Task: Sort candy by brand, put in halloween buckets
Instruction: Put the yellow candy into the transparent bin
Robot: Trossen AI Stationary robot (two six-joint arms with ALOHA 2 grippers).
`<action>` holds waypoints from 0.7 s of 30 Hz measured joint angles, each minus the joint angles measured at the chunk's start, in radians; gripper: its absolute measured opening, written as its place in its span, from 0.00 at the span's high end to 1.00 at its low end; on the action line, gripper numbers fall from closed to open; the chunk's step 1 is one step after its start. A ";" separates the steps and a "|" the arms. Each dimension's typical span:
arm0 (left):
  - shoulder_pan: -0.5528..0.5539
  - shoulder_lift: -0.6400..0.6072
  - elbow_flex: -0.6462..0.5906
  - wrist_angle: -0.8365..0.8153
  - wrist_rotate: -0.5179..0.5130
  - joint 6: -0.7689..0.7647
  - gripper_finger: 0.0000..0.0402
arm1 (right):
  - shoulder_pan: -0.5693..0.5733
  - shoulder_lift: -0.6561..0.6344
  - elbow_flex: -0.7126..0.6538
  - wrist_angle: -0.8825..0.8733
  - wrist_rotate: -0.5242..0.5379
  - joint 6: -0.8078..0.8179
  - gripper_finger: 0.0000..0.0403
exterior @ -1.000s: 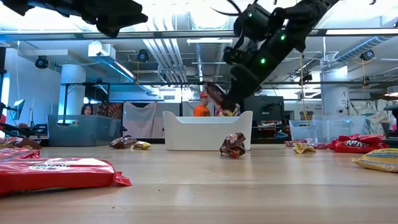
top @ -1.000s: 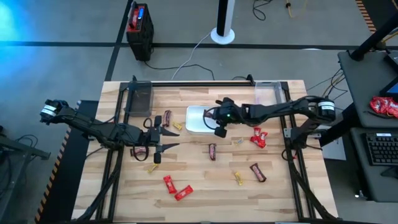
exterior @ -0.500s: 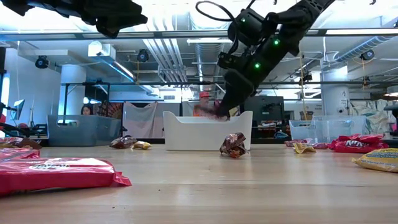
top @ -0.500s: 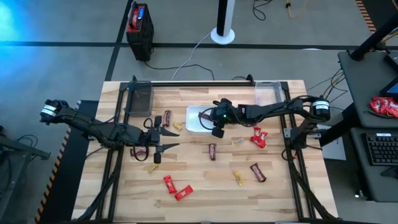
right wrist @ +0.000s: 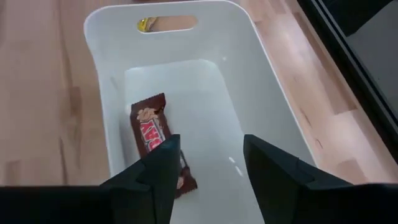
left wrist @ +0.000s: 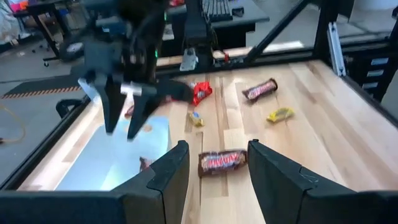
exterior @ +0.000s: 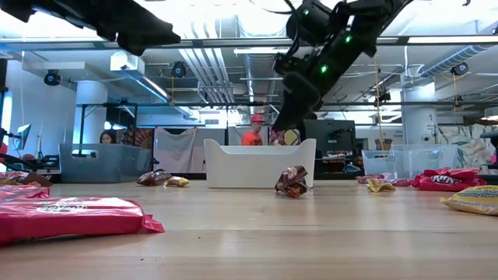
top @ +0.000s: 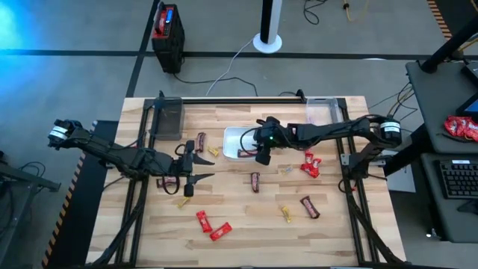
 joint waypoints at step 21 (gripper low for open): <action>0.199 0.103 0.110 -0.480 0.035 0.279 0.63 | 0.062 -0.201 -0.012 -0.125 0.000 0.087 0.57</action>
